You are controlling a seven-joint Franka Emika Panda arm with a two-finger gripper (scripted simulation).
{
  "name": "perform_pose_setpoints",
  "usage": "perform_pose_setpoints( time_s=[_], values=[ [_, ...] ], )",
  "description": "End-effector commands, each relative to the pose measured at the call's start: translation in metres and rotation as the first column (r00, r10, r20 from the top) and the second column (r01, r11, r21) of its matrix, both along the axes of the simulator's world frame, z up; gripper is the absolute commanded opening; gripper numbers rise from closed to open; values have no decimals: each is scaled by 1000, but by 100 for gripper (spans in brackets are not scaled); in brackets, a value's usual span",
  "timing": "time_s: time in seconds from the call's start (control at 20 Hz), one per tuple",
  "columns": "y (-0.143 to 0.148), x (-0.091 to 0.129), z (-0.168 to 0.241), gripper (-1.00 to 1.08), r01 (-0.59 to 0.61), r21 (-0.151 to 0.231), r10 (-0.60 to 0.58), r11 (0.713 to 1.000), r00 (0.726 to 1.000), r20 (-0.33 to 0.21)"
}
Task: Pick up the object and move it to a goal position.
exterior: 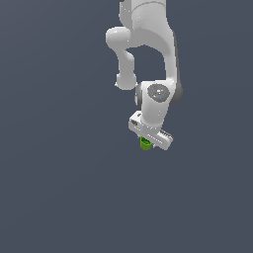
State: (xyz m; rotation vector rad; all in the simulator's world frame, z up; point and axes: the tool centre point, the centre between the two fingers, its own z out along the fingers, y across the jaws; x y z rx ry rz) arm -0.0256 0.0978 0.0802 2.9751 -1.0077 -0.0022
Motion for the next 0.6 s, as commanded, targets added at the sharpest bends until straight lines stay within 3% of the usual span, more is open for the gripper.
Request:
perform_pose_setpoints(
  time_s=[0.0, 0.55],
  values=[
    [6, -8, 16, -100, 0, 1, 0, 1000, 1000, 2],
    [34, -49, 88, -100, 0, 0, 0, 1000, 1000, 2]
  ],
)
